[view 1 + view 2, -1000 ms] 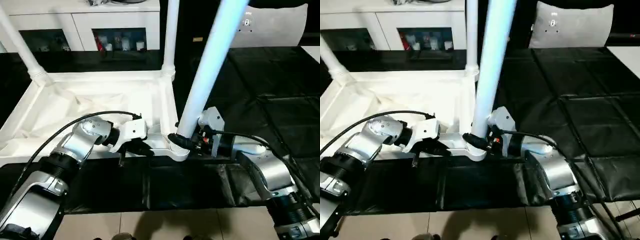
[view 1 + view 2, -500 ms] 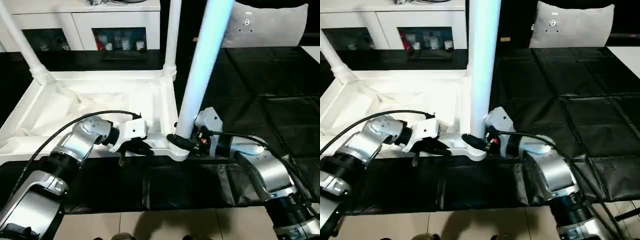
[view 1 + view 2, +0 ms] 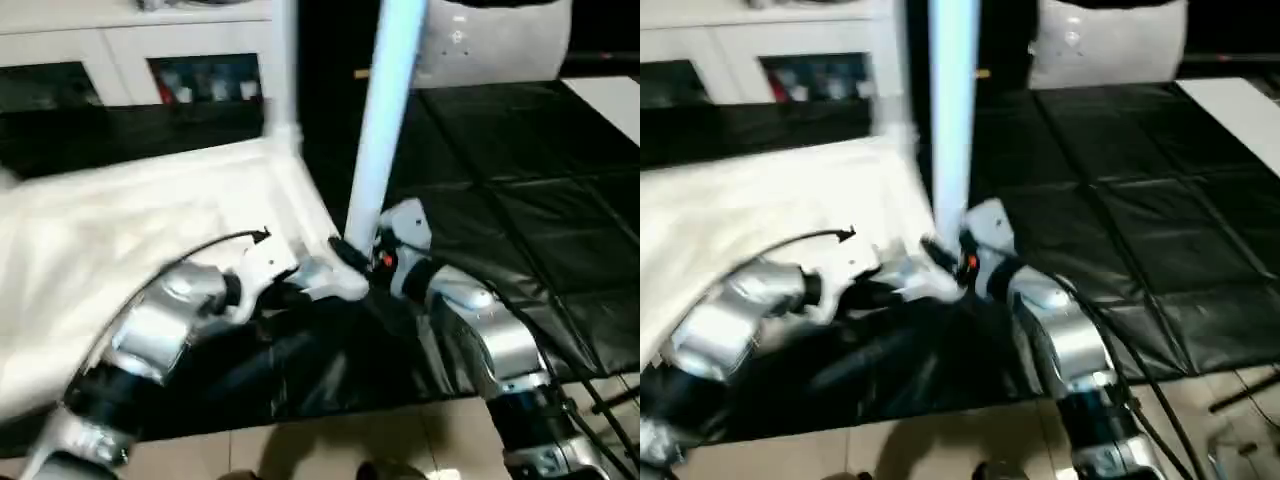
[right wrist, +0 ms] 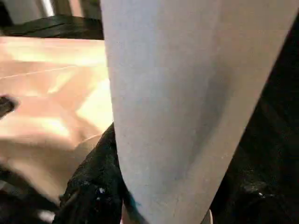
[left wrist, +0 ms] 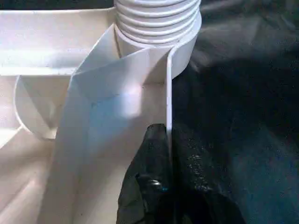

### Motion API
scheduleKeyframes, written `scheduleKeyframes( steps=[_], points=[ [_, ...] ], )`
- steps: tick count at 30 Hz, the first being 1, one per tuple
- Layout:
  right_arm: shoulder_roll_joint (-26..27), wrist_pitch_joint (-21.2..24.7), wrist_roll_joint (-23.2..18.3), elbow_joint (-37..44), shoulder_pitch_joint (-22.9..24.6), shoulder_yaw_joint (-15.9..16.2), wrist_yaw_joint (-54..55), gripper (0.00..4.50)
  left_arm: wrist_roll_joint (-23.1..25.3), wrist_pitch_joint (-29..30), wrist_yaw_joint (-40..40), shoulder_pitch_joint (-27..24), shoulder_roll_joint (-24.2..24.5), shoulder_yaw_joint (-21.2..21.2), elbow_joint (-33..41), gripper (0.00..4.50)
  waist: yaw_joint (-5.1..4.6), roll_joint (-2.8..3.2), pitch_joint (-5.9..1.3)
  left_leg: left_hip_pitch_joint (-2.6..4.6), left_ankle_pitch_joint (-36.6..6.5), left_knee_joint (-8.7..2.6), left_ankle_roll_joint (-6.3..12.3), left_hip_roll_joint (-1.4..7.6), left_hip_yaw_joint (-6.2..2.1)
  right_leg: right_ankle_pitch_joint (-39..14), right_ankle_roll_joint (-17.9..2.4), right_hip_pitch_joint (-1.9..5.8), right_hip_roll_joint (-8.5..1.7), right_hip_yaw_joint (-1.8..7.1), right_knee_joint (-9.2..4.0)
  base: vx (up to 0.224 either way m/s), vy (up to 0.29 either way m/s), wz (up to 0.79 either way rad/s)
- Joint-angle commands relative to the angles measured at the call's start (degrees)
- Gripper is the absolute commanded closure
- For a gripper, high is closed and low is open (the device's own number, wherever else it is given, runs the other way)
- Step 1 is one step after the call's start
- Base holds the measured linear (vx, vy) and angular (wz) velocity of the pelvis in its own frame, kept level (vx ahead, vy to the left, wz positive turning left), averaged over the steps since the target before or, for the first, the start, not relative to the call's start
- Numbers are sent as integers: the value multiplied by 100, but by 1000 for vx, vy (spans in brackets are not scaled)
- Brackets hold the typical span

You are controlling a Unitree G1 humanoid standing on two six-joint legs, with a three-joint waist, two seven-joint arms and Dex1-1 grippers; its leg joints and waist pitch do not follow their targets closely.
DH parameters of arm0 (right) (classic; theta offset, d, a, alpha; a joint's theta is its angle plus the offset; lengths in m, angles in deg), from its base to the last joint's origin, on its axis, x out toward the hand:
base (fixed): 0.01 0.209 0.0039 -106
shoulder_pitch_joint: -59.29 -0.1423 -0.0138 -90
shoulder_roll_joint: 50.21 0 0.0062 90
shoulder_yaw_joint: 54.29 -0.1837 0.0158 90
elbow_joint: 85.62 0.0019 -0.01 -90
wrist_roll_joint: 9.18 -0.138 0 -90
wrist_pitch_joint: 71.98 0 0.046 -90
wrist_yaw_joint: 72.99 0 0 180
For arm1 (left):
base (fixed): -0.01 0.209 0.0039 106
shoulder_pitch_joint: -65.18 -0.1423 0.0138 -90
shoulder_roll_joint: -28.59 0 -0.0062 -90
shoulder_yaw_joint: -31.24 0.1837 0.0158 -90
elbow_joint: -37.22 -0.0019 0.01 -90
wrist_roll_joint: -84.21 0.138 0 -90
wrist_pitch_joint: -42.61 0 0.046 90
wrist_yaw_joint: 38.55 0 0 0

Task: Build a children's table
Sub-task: Insert table leg to table base

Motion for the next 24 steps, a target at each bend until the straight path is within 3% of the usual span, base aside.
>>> scheduleKeyframes(
  steps=[1,5,9,15,18,19,22,24],
  points=[
    [38,489,188,-840,280,201,75,261,40,346,240,16,-172,155,638,450,33,11,-154,-83,-1464,-397,222,141,-2,-2371,-701,174,-448,364,-581,0,0,0],
    [111,527,115,-1039,169,173,27,261,-77,602,335,-55,-341,444,937,450,62,20,-179,-112,-1084,-379,307,134,8,-1798,-820,213,-434,354,-531,0,0,0],
    [98,556,109,-1238,21,198,-65,261,90,653,443,-35,-257,503,924,450,41,0,-185,-125,-1025,-369,325,122,9,-1588,-897,239,-421,340,-518,0,0,0],
    [175,557,51,-1631,-236,36,-155,261,204,613,571,28,-58,565,894,450,-19,-17,-166,-102,-1455,-378,271,112,-9,-2472,-672,200,-450,332,-598,0,0,0],
    [179,479,73,-1740,-314,9,-143,261,180,559,601,29,-52,562,841,450,-24,-13,-177,-101,-1469,-378,251,113,-17,-2512,-628,196,-448,328,-601,0,0,0],
    [181,400,68,-1842,-372,-19,-167,205,169,410,602,27,-55,537,759,450,-31,-10,-185,-99,-1457,-373,246,111,-13,-2463,-642,195,-444,328,-599,0,0,0],
    [161,249,82,-2000,-452,-33,-222,189,42,16,650,42,-143,318,506,450,-22,8,-223,-68,-1395,-345,268,114,0,-2276,-780,179,-439,333,-593,0,0,0],
    [160,228,82,-2041,-472,-49,-232,163,-1,-37,686,52,-180,246,443,450,42,7,-273,-91,-1066,-328,290,138,10,-1702,-897,228,-434,341,-515,0,0,0]
  ],
)
